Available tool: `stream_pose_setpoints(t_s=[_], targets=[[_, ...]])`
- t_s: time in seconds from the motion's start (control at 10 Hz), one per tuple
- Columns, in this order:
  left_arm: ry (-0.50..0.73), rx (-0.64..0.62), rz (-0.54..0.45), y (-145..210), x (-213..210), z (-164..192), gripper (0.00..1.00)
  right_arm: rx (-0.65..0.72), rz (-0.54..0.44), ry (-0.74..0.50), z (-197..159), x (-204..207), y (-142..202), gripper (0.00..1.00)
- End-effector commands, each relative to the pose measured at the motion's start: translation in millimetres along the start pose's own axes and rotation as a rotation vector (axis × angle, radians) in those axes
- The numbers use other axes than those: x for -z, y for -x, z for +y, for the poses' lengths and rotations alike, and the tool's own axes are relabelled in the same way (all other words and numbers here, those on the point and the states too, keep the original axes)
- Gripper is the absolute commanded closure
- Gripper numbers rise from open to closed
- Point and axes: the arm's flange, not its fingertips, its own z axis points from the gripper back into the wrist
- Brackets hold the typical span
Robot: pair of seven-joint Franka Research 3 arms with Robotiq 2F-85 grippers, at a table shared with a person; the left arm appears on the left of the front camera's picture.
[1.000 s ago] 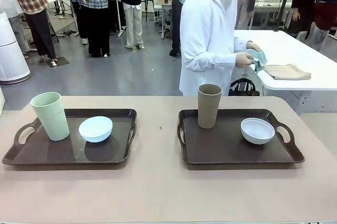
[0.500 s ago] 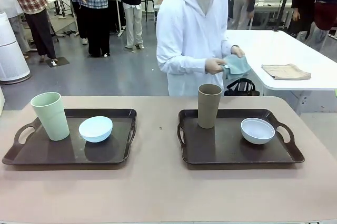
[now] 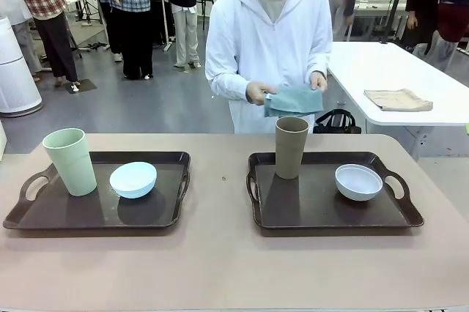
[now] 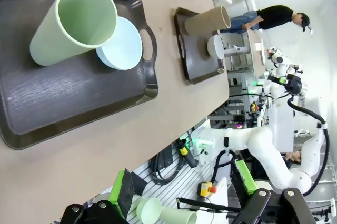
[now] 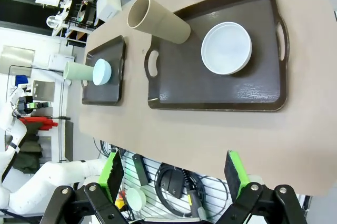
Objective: Set up a tray with a mat and arrange the tableware.
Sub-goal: Pick up the Picnic Bowl and Reusable plastic cup from the Handle tray in front of the human's position and hold them in the air.
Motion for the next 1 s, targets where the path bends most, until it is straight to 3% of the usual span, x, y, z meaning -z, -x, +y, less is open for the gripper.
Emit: stream_pose_setpoints(t_s=[0.0,0.9], targets=[[0.016,0.006,-0.003,0.5,-1.5,0.2,0.0,-0.011,-0.004,-0.032,0.5,0.8,-1.2,0.0],[0.016,0.006,-0.003,0.5,-1.5,0.2,0.0,-0.011,-0.004,-0.032,0.5,0.8,-1.2,0.0]])
